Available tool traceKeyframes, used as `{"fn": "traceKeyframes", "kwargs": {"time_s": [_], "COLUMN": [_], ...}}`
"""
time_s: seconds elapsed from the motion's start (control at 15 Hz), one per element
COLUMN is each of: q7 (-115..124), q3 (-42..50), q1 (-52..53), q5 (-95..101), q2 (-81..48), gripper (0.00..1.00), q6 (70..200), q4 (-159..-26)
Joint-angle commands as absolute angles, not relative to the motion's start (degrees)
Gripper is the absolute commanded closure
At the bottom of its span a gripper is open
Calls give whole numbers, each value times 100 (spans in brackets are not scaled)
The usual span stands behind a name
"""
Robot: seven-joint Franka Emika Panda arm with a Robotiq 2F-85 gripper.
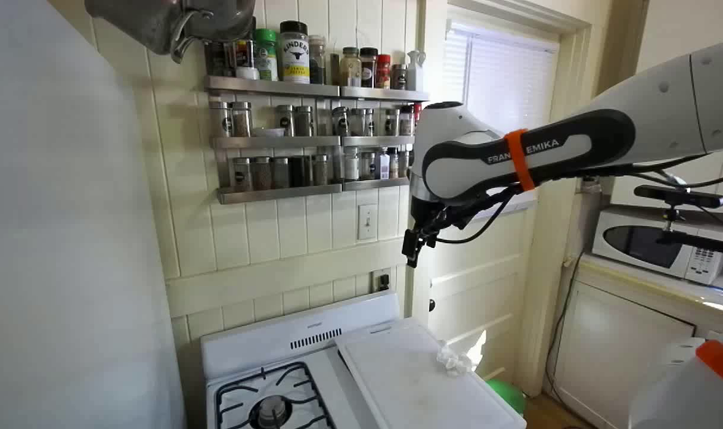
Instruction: Use the paper towel to wipe the white board
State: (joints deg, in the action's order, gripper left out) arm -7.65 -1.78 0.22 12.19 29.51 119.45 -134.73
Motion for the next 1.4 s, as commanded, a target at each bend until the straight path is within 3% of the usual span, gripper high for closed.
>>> {"fn": "traceKeyframes", "kwargs": {"time_s": [0.0, 0.87, 1.33], "q7": [-748, 127, 1149], "q3": [-147, -102, 159], "q1": [62, -30, -561], "q5": [1238, 799, 687], "q2": [2947, 3241, 3191], "gripper": [0, 0, 0], "q6": [11930, 11351, 12134], "q4": [-13462, -14195, -15216]}}
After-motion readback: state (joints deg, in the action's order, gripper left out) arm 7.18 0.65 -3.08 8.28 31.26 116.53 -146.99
